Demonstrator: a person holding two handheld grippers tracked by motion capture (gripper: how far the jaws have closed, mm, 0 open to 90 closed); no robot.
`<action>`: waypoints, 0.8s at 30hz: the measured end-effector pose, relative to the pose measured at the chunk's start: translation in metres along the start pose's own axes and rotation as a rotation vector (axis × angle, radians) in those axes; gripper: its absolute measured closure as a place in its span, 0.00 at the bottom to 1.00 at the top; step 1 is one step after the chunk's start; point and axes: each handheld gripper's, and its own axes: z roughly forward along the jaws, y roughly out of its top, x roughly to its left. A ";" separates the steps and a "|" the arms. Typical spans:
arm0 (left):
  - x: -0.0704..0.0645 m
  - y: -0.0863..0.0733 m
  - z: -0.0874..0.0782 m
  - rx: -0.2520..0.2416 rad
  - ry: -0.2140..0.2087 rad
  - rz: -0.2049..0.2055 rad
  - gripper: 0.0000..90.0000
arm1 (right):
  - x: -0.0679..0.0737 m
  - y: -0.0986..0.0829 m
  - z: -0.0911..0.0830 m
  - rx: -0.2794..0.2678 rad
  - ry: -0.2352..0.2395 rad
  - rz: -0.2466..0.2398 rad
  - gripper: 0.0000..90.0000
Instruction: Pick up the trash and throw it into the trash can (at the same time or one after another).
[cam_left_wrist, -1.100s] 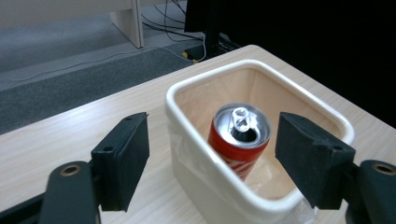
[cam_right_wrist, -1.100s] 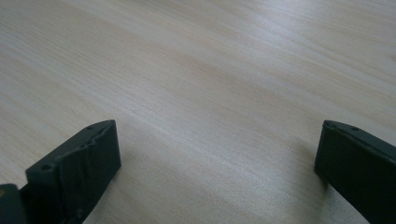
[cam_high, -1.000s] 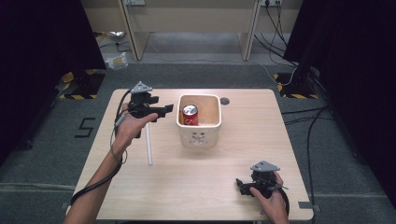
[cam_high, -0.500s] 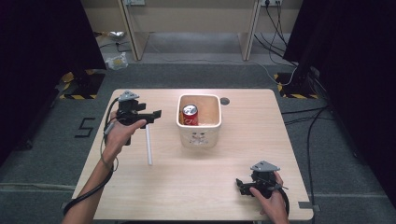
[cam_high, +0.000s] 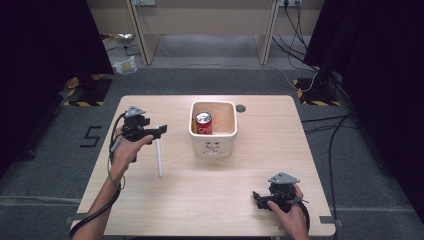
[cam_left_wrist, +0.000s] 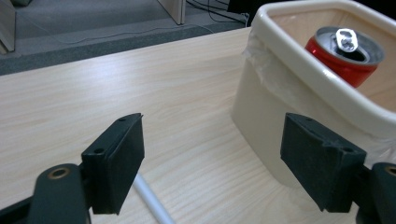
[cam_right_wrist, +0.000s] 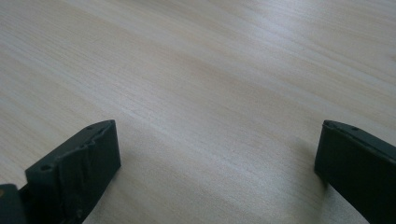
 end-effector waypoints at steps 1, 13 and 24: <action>0.001 -0.002 0.002 0.004 0.005 0.000 0.24 | 0.000 0.000 0.000 0.000 0.000 0.000 0.01; 0.008 -0.028 0.021 0.047 0.040 -0.019 0.25 | 0.000 0.000 0.000 0.000 0.000 0.000 0.01; 0.014 -0.048 0.035 0.082 0.067 -0.037 0.27 | 0.000 0.000 0.000 0.000 -0.001 0.000 0.01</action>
